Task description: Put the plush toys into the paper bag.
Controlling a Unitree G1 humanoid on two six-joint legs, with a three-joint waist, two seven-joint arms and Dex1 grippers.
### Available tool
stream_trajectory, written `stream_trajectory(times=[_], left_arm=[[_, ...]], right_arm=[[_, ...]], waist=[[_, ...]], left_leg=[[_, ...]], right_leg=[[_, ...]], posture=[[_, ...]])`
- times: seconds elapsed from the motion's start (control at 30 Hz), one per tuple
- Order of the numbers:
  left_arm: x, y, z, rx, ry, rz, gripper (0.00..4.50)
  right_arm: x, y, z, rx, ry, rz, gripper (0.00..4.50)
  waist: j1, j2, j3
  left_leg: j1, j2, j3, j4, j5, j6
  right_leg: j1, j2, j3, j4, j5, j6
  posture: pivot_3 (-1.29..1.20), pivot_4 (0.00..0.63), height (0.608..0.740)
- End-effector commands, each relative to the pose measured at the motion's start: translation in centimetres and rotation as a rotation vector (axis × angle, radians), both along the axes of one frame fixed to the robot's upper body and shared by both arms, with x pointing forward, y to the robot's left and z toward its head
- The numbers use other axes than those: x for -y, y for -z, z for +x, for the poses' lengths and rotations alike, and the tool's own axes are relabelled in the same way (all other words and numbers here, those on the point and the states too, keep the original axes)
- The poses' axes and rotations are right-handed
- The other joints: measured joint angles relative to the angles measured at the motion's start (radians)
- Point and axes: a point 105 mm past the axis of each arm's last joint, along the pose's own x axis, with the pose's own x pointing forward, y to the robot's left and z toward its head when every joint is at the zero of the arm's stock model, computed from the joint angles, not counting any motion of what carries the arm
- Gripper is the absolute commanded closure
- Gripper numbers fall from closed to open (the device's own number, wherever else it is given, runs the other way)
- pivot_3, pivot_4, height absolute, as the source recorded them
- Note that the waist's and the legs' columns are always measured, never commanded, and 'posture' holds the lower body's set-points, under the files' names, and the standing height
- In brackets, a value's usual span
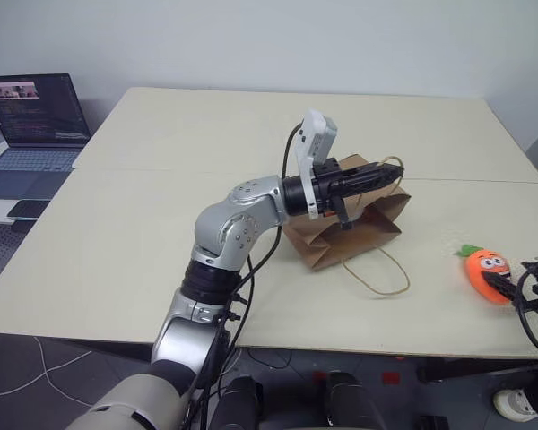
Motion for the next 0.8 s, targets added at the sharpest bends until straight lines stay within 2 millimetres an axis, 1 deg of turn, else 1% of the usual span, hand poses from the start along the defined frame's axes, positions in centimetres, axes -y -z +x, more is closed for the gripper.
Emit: stream_trajectory(times=[0.03,0.13,0.3,0.33,0.37,0.4,0.43,0.47,0.5,0.57,0.63,0.7,0.8], left_arm=[[-0.2,-1.1,-0.5,0.048,0.0,-0.026,4.5],[-0.4,-1.1,-0.4,0.051,-0.012,-0.025,4.5],[-1.0,-1.1,0.0,0.054,-0.033,-0.018,4.5],[-1.1,-1.1,0.1,0.054,-0.035,-0.017,4.5],[-1.3,-1.1,0.2,0.053,-0.038,-0.015,4.5],[-1.4,-1.1,0.3,0.052,-0.04,-0.012,4.5],[-1.4,-1.0,0.3,0.051,-0.041,-0.009,4.5],[-1.5,-0.9,0.3,0.05,-0.041,-0.008,4.5],[-1.5,-0.9,0.3,0.048,-0.041,-0.007,4.5],[-1.4,-0.9,0.2,0.044,-0.037,-0.01,4.5],[-1.3,-1.0,0.2,0.041,-0.03,-0.017,4.5],[-1.2,-1.1,0.2,0.041,-0.026,-0.018,4.5],[-1.1,-1.1,0.2,0.044,-0.022,-0.016,4.5]], right_arm=[[0.0,0.1,0.2,-0.013,0.002,0.031,0.22],[0.0,0.5,0.3,-0.031,0.002,0.028,0.91],[-0.3,-0.4,0.2,-0.002,-0.01,0.043,2.69],[-0.4,-0.7,0.2,0.007,-0.016,0.043,3.02],[-0.7,-1.4,0.2,0.03,-0.037,0.029,3.39],[-1.1,-2.2,0.2,0.052,-0.062,0.011,3.66],[-1.8,-3.0,0.2,0.069,-0.101,0.003,3.99],[-2.5,-3.7,0.2,0.083,-0.132,0.003,4.22],[-3.3,-4.5,0.1,0.096,-0.17,0.006,4.39],[-5.2,-6.1,-0.1,0.109,-0.262,0.007,4.44],[-8.4,-7.8,-0.9,0.105,-0.403,0.022,4.44],[-11.0,-8.8,-1.7,0.097,-0.508,0.048,4.44],[-13.5,-9.6,-2.2,0.093,-0.591,0.08,4.44]], waist=[[0.001,0.0,0.0],[0.001,0.0,0.0],[0.001,0.0,0.0],[0.001,0.0,0.0],[0.001,0.0,0.0],[0.0,0.0,0.0],[0.0,0.0,0.0],[0.0,0.0,0.0],[-0.001,0.001,0.0],[-0.001,0.001,0.0],[0.0,0.001,0.0],[-0.001,0.0,0.0],[0.002,0.0,0.0]], left_leg=[[0.0,0.0,0.0,0.0,0.0,0.0],[0.0,0.0,0.0,0.0,0.0,0.0],[0.0,0.0,0.0,0.0,0.0,0.0],[0.0,0.0,0.0,0.0,0.0,0.0],[0.0,0.0,0.0,0.0,0.0,0.0],[0.0,0.0,0.0,0.0,0.0,0.0],[0.0,0.0,0.0,0.0,0.0,0.0],[0.0,0.0,0.0,0.0,0.0,0.0],[0.0,0.0,0.0,0.0,0.0,0.0],[0.0,0.0,0.0,0.0,0.0,0.0],[0.0,0.0,0.0,0.0,0.0,0.0],[0.0,0.0,-0.001,0.0,0.0,0.0],[-0.001,0.0,-0.003,0.0,0.0,0.0]], right_leg=[[0.0,0.0,0.0,0.0,0.0,0.0],[0.0,0.0,0.0,0.0,0.0,0.0],[0.0,0.0,0.0,0.0,0.0,0.0],[0.0,0.0,0.0,0.0,0.0,0.0],[0.0,0.0,0.0,0.0,0.0,0.0],[0.0,0.0,0.0,0.0,0.0,0.0],[0.0,0.0,0.0,0.0,0.0,0.0],[0.0,0.0,0.0,0.0,0.0,0.0],[0.0,0.0,0.0,0.0,0.0,0.0],[0.0,0.0,0.0,0.0,0.0,0.0],[0.0,0.0,0.0,0.0,0.0,0.0],[0.0,0.0,-0.001,0.0,0.0,0.0],[0.0,0.001,-0.002,-0.001,0.0,0.0]], posture=[[0.0,0.15,0.74],[0.0,0.15,0.74],[0.0,0.15,0.74],[0.0,0.15,0.74],[0.0,0.15,0.74],[0.0,0.15,0.74],[0.0,0.15,0.74],[0.0,0.15,0.74],[0.0,0.15,0.74],[0.0,0.15,0.74],[0.0,0.15,0.74],[0.0,0.15,0.74],[0.0,0.15,0.74]])
